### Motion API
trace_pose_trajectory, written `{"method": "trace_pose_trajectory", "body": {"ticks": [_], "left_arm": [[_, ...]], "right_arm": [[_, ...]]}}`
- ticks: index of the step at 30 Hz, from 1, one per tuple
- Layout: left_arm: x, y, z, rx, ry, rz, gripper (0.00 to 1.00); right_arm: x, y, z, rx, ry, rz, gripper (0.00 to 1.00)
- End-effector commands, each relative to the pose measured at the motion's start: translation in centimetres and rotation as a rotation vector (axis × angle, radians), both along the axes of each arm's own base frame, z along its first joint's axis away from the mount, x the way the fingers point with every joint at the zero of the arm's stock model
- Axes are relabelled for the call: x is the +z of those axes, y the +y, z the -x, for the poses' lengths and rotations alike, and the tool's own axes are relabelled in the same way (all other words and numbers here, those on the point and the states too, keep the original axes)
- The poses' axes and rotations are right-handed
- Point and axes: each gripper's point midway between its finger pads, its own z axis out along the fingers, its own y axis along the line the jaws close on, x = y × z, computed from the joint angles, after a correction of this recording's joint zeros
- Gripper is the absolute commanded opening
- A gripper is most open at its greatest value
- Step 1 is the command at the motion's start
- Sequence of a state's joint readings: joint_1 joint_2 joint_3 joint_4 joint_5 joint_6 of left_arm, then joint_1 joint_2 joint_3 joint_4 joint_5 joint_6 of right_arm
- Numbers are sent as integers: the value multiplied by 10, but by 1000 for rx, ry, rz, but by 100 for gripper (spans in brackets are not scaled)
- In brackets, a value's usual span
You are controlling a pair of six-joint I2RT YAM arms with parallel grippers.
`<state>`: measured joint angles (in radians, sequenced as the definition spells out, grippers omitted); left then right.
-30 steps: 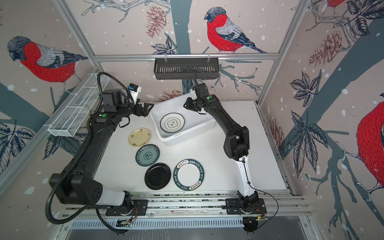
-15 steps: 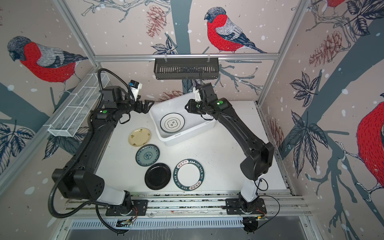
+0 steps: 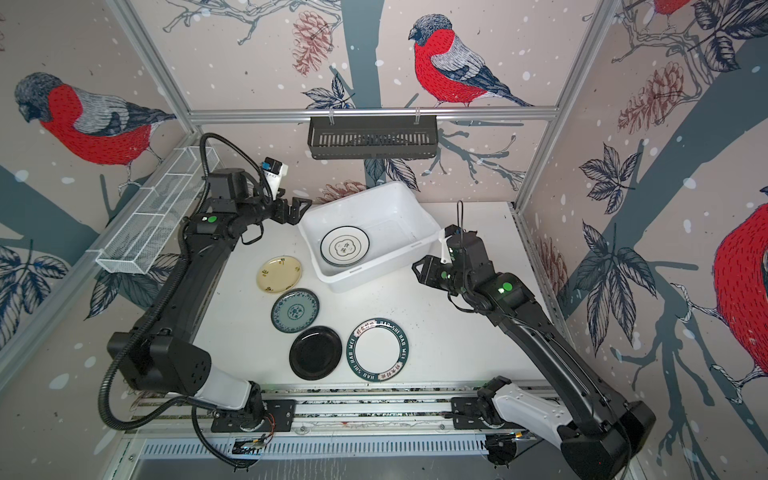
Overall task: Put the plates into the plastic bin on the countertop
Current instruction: 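Move the right gripper toward the green-rimmed plate on the table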
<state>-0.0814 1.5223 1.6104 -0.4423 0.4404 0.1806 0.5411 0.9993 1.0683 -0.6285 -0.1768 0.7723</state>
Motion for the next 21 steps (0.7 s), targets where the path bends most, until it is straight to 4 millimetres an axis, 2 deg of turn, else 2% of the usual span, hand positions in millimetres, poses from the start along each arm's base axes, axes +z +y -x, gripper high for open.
{"method": "trace_pose_trajectory", "body": {"ticks": [1,7,12,21], "left_arm": [[1,-2,5,-1,7,0,97],[-1,-3,14,-4,27,6,97],[-2,-6,20,-20,30,3,97],[-5,-13,29,-50,51,23,97]], "right_arm": [[-17,-5,15,-22,58,-54,49],[-65,-7,46,-6,174,-124,50],[-101,-2,66,23,279,-180,56],[-155,6,84,84,380,-211,56]]}}
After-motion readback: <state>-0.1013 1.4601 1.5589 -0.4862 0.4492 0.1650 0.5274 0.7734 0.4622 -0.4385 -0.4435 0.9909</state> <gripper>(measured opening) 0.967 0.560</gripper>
